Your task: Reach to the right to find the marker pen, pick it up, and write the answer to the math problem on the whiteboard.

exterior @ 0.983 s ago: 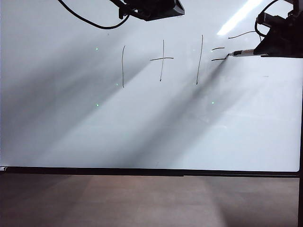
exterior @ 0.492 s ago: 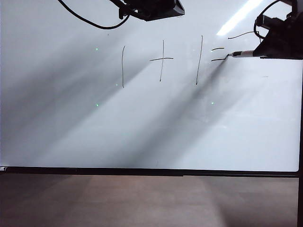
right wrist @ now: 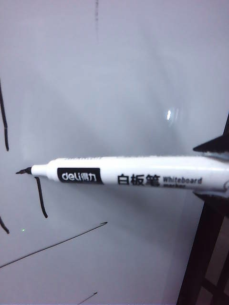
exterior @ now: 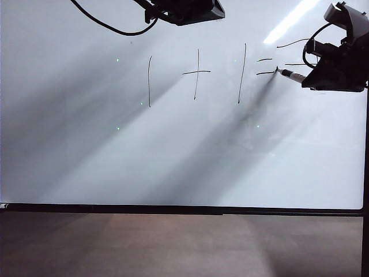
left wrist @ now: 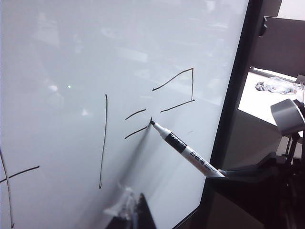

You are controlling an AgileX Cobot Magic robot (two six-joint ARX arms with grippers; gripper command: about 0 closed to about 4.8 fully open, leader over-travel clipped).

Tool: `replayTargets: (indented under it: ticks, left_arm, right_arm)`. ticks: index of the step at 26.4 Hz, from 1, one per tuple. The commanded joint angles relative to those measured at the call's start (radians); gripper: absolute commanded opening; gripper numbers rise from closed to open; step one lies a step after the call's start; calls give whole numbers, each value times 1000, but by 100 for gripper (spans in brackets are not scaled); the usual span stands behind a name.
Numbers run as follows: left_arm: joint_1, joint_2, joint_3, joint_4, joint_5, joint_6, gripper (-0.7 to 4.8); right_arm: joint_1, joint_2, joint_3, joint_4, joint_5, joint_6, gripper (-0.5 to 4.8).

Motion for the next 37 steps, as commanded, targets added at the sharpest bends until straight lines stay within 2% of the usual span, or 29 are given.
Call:
replayTargets:
  ticks: [1, 37]
  left_arm:
    - [-1, -4, 3, 8, 1, 8, -5]
    - [-1, -4, 3, 8, 1, 8, -5]
  right_arm:
    - [-3, 6, 0, -10, 43, 9, -3]
    - [-24, 5, -23, -75, 44, -3, -3]
